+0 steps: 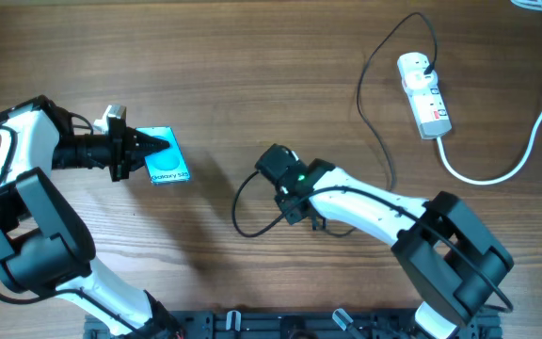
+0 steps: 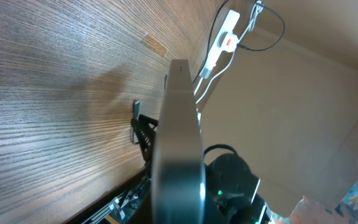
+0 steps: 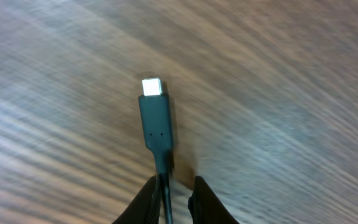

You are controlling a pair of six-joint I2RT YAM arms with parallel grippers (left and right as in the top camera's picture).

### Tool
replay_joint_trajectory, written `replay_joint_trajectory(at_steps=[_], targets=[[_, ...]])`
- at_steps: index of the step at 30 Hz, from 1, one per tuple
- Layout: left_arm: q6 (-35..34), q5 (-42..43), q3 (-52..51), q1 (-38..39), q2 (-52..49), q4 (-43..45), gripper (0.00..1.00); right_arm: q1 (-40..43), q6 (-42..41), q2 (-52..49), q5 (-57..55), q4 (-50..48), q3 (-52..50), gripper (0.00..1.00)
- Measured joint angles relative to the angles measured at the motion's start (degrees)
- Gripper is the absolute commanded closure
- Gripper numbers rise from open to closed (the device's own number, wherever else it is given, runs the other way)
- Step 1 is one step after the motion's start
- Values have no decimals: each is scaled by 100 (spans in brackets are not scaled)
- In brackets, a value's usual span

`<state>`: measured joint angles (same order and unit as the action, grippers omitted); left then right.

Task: Plug charger to phone and switch on socket
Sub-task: 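Reach the right gripper down and grasp the black USB-C plug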

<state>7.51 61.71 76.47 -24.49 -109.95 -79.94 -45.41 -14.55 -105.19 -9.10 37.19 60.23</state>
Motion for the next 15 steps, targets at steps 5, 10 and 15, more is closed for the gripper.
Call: replay_joint_trajectory(at_steps=[5,10,15], targets=[[0,0,0,0,0,0,96,420,-221,11,46,103,0,69],[0,0,0,0,0,2,96,625,-114,26,533,37,0,51],[0,0,0,0,0,2,96,619,125,26,728,-295,-28,51]])
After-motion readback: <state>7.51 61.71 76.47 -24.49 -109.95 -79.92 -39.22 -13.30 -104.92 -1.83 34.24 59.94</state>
